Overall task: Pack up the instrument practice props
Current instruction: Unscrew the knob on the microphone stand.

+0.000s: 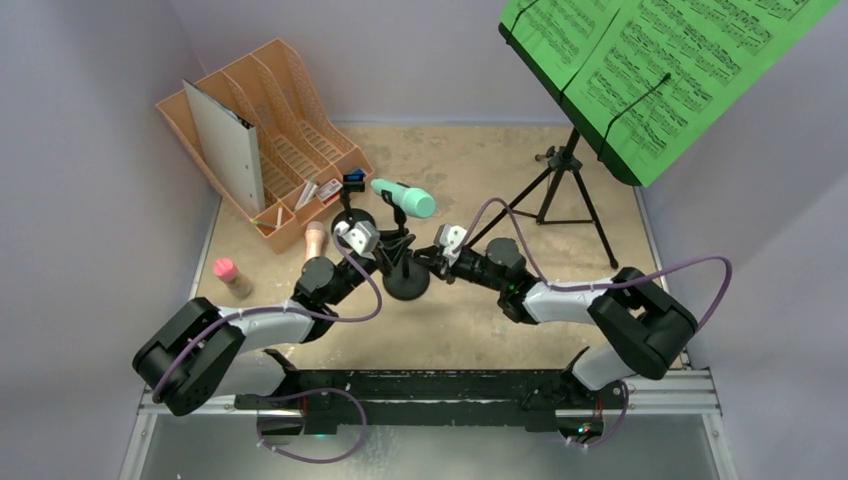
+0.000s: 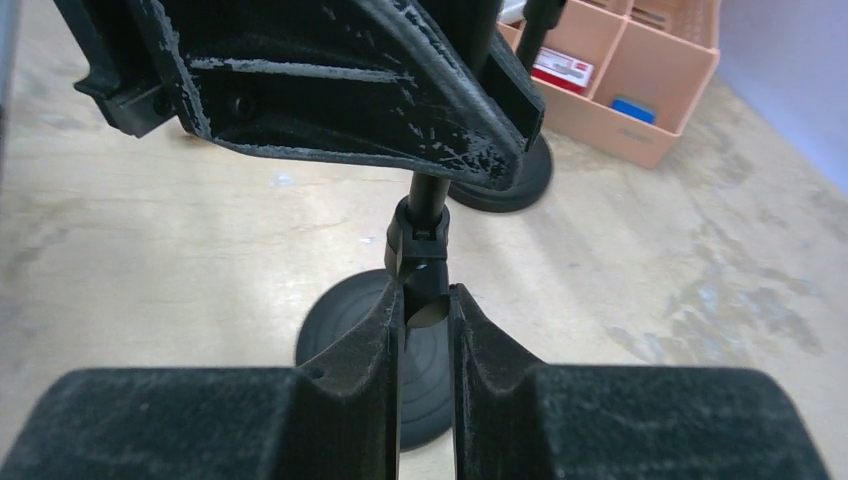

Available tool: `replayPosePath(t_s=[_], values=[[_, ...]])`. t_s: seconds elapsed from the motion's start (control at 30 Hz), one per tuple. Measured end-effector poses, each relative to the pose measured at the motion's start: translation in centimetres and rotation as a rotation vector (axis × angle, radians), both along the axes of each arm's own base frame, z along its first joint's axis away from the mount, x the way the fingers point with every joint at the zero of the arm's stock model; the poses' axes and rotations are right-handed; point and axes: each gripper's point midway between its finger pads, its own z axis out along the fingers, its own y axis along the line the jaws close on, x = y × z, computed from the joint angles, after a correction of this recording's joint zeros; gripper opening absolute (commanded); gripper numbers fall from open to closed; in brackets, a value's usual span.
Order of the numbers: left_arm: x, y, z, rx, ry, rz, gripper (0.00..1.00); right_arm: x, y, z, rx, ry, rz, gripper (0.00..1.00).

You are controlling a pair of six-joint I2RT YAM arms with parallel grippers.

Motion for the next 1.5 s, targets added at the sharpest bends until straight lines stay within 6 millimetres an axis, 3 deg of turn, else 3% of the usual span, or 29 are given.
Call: replayPosePath(t_s=[0.37,0.6,0.8,1.07,1.33,1.5], values=[[1.0,0.4,-0.1,0.031,0.024,0.026,0.00,0.8,0.5,0.0,-0.140,-0.294,-0.181,0.00],[0.9,0.1,-0.1,0.045,0.036,0.006,0.00,0.6,0.2,-0.1,-0.235,-0.633,-0.264,0.00],[1.4,0.4,-0.1,0.051,0.045,0.018,0.00,1.4,0.4,-1.0,-0.450,-0.979,-0.358,0.00],[2.0,0.9,-0.1,0.053,0.050,0.042,0.00,2.0,0.6,-0.5,-0.585,-1.136,-0.381,0.00],[2.0,0.8,-0.1,0.055,0.052,0.037,0.00,2.0,0.4,-0.4,-0.599,-1.140,-0.394,0.35],[1.8,0.6,-0.1,0.057,0.051,0.020,0.00,1.6,-0.4,-0.7,-0.534,-0.997,-0.401,0.50]])
